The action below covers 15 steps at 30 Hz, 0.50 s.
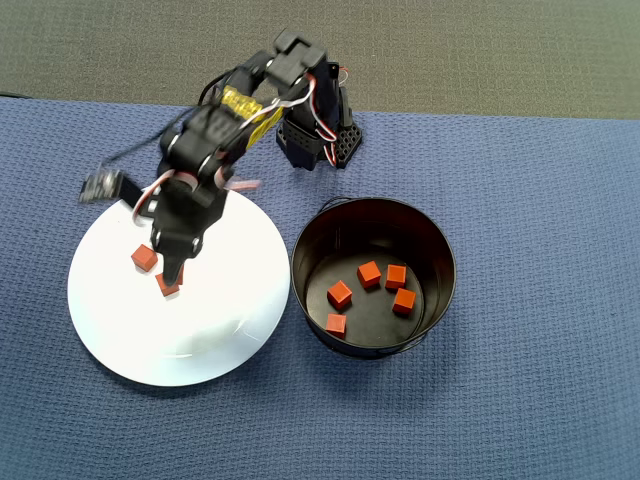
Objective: Pick up the red cubes from the white plate and place them in the black recipient
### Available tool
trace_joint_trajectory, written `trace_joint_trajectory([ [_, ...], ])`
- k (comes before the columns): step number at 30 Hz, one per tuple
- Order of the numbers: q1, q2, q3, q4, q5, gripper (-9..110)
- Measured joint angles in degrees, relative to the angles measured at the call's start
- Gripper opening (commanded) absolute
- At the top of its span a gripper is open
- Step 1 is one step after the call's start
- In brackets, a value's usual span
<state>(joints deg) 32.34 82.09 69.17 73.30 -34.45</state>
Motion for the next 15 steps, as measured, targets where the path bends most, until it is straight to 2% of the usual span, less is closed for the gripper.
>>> trace_joint_trajectory([
  [7,-16.70,15.47,6.86,2.64,9.58,1],
  [8,-19.95,17.31,9.14,2.64,10.90,8],
  [10,-26.72,20.74,14.24,2.72,12.30,34],
  [11,-30.23,22.15,16.79,2.72,12.39,39],
  [13,-35.68,24.17,21.27,2.64,12.39,41],
  [15,-36.74,24.87,22.76,1.76,13.10,40],
])
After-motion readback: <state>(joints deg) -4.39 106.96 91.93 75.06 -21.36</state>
